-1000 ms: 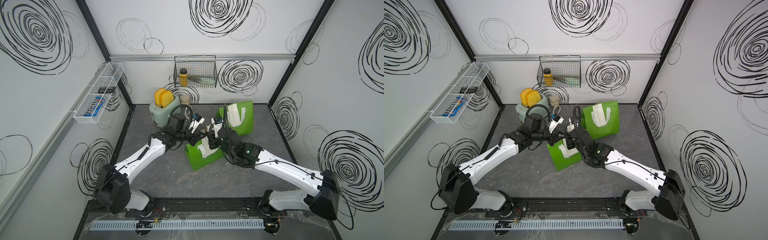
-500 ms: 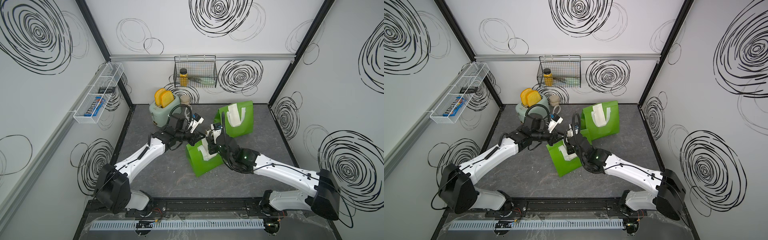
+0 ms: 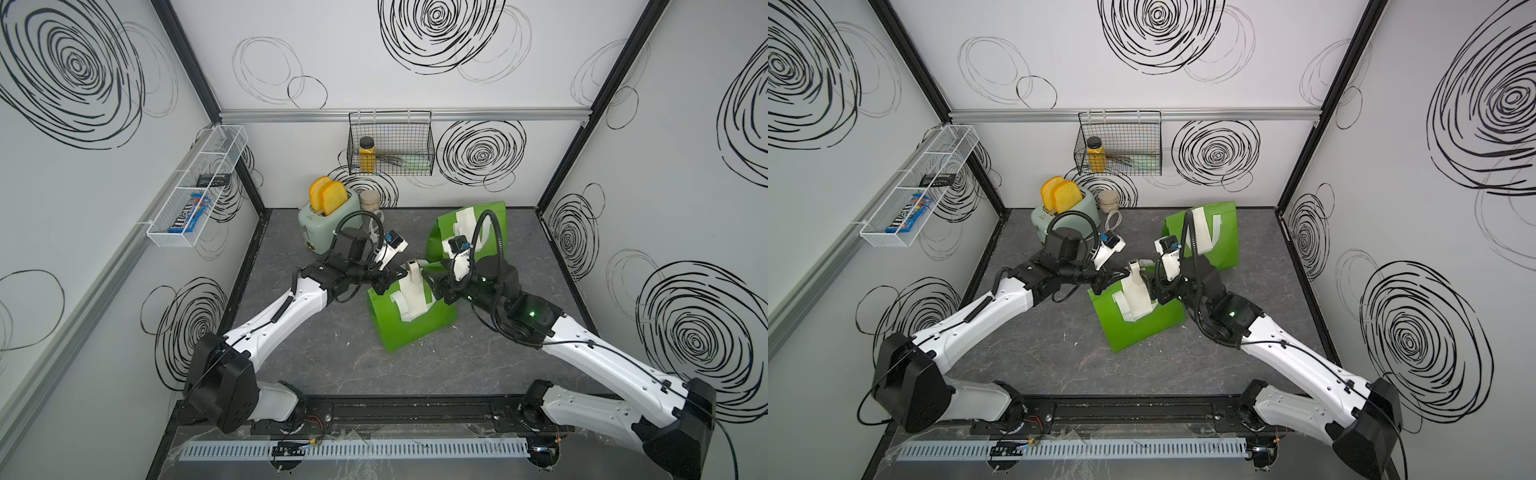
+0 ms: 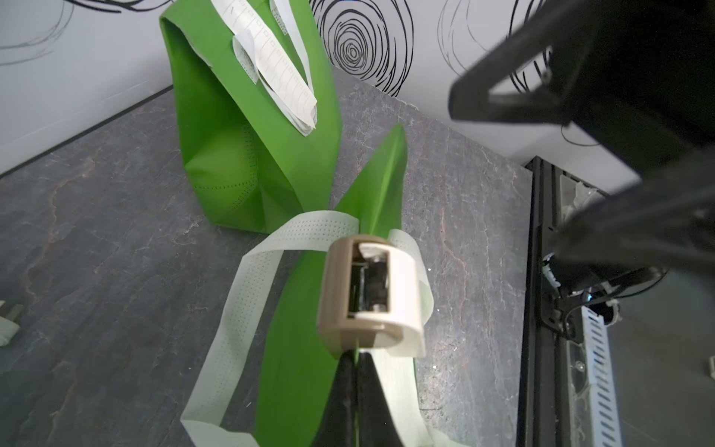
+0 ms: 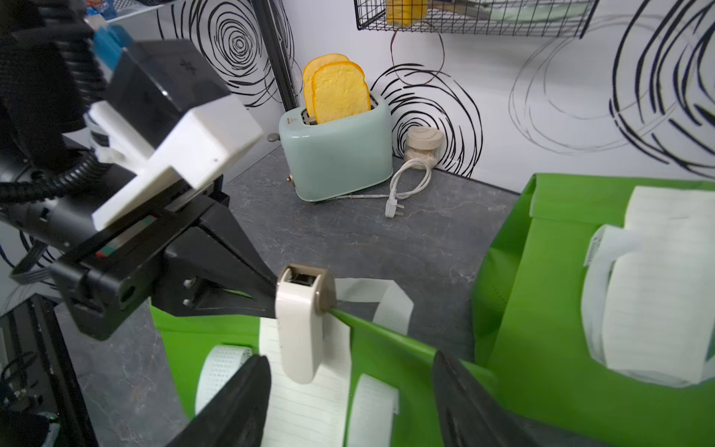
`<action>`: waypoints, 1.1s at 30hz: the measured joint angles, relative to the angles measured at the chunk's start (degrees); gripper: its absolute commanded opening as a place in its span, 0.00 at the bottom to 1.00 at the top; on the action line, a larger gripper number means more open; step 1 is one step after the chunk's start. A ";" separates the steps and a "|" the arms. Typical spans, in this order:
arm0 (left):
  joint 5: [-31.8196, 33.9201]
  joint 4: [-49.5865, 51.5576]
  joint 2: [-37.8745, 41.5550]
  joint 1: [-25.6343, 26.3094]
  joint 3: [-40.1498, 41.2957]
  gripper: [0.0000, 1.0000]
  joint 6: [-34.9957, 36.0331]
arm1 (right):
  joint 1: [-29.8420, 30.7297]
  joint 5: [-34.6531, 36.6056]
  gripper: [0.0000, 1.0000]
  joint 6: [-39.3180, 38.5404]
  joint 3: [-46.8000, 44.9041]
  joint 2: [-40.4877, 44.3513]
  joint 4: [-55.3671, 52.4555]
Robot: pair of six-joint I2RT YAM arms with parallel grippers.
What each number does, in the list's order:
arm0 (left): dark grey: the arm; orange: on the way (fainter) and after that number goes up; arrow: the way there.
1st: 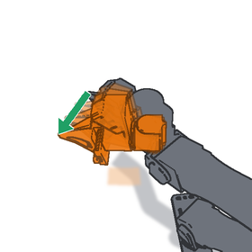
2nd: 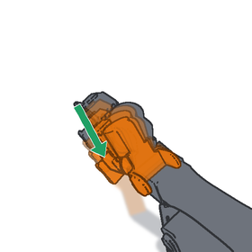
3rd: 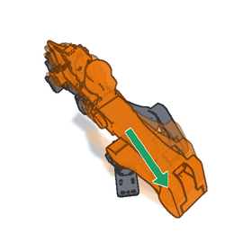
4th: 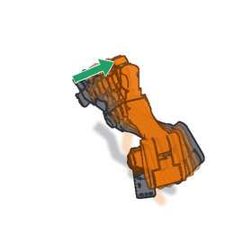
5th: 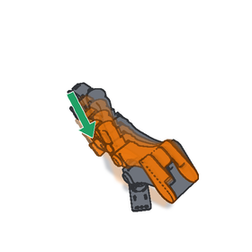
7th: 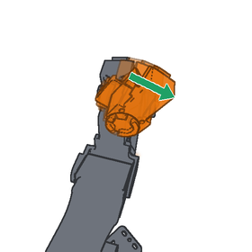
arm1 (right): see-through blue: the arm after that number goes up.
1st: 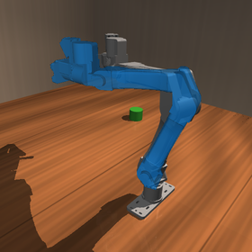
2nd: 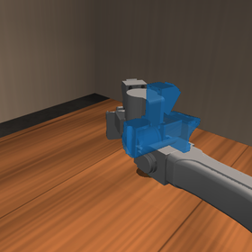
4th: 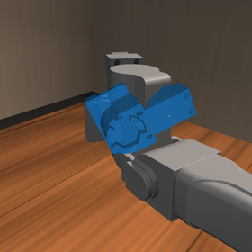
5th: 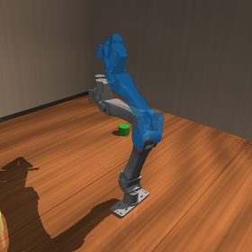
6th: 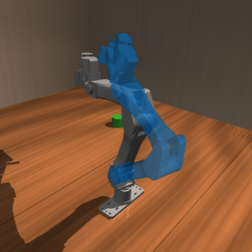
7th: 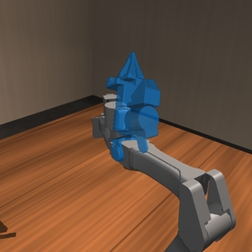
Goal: Staple the receipts to the bags
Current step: Place the stapler in the takeout bag, then staple the receipt to the takeout bag.
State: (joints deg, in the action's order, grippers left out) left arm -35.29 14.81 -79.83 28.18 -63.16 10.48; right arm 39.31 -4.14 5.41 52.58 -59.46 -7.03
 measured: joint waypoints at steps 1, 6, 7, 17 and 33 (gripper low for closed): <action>0.00 0.72 0.00 0.04 -0.35 0.00 1.62 | -1.92 -3.52 0.75 -2.25 0.07 0.00 -0.07; -1.29 4.09 0.00 0.46 -1.05 0.00 10.99 | -7.93 -21.79 0.79 -13.49 1.14 -1.88 -0.59; -1.57 4.74 0.02 0.61 -1.05 0.00 12.61 | -8.83 -25.51 0.80 -15.69 1.73 -2.82 -0.96; -2.21 8.20 0.76 1.44 -2.23 0.00 22.16 | -10.27 -43.56 0.80 -27.34 8.90 -13.53 -6.51; -1.51 9.64 2.27 2.58 -1.90 0.00 26.08 | -10.05 -50.84 0.64 -32.89 13.29 -24.22 -12.57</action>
State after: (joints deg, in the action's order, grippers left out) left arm -36.80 24.45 -77.56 30.76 -65.06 36.56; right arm 29.26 -54.98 -27.49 65.87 -83.68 -19.59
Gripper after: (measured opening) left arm 0.048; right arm 0.658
